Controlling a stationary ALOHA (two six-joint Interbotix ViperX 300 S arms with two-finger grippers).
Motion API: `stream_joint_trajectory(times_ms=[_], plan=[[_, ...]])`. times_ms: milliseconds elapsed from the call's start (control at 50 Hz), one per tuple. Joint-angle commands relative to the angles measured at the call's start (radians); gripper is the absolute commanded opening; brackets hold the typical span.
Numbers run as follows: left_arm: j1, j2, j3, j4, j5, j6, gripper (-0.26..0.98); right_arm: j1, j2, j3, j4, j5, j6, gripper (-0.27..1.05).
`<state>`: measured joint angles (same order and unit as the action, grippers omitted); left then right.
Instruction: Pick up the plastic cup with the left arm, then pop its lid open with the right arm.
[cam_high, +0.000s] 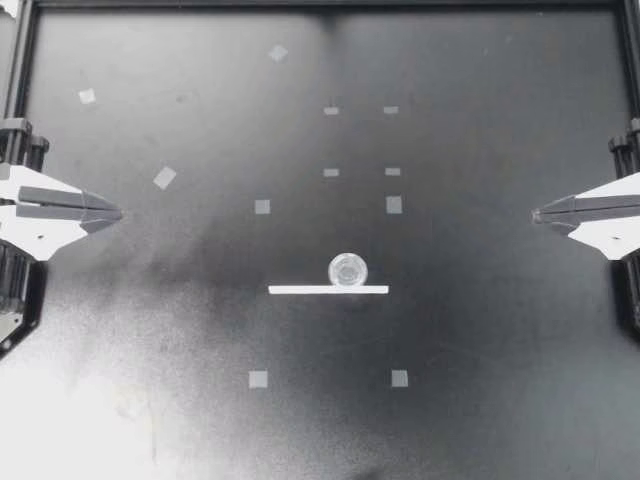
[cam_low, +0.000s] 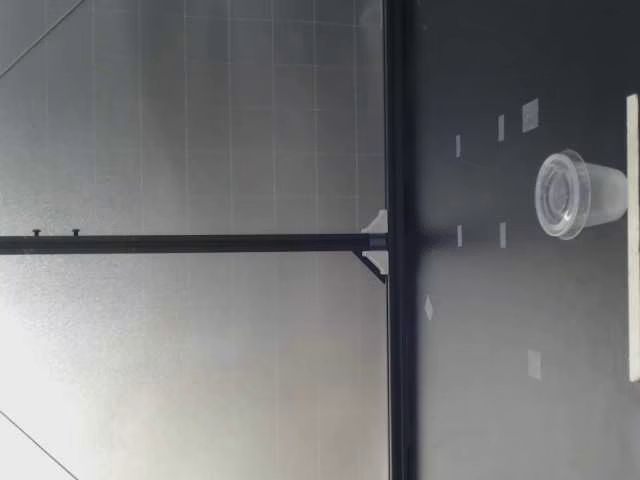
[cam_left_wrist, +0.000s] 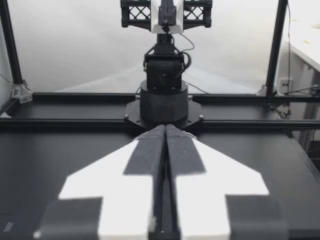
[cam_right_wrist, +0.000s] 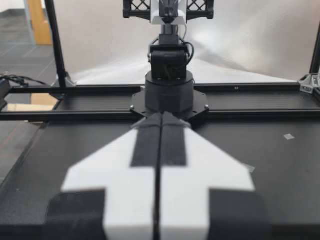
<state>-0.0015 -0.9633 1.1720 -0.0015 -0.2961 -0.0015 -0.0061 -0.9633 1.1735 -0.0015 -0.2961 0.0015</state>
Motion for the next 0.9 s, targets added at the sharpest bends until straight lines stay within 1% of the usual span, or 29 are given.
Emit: stream_joint_trajectory(times_ms=[0,80,180,340,460,580,720,880], plan=[[-0.003,-0.008,0.026,0.002,-0.005,0.037,0.09,-0.006,0.005,-0.005,-0.002,-0.003,0.0,0.17],[-0.003,-0.017,0.051,0.0,-0.011,0.048,-0.01,-0.006,0.006,0.003,-0.002,-0.005,0.002,0.05],[-0.003,-0.018,0.078,-0.003,-0.017,0.051,-0.04,-0.005,0.018,0.017,0.006,-0.003,0.008,-0.04],[-0.003,-0.008,0.097,-0.021,-0.017,0.052,-0.04,-0.006,0.067,0.018,0.017,0.005,0.064,-0.04],[-0.003,0.011,0.08,-0.026,-0.012,0.063,-0.04,-0.008,0.117,-0.021,0.015,0.048,0.089,-0.04],[0.014,0.043,0.052,-0.026,-0.012,0.063,-0.04,-0.008,0.164,-0.08,0.014,0.114,0.087,-0.04],[0.04,0.11,0.026,-0.026,-0.011,0.064,-0.02,-0.009,0.222,-0.14,0.012,0.19,0.087,-0.04],[0.048,0.206,0.003,-0.026,-0.023,0.066,-0.01,-0.011,0.279,-0.164,0.012,0.218,0.095,-0.04]])
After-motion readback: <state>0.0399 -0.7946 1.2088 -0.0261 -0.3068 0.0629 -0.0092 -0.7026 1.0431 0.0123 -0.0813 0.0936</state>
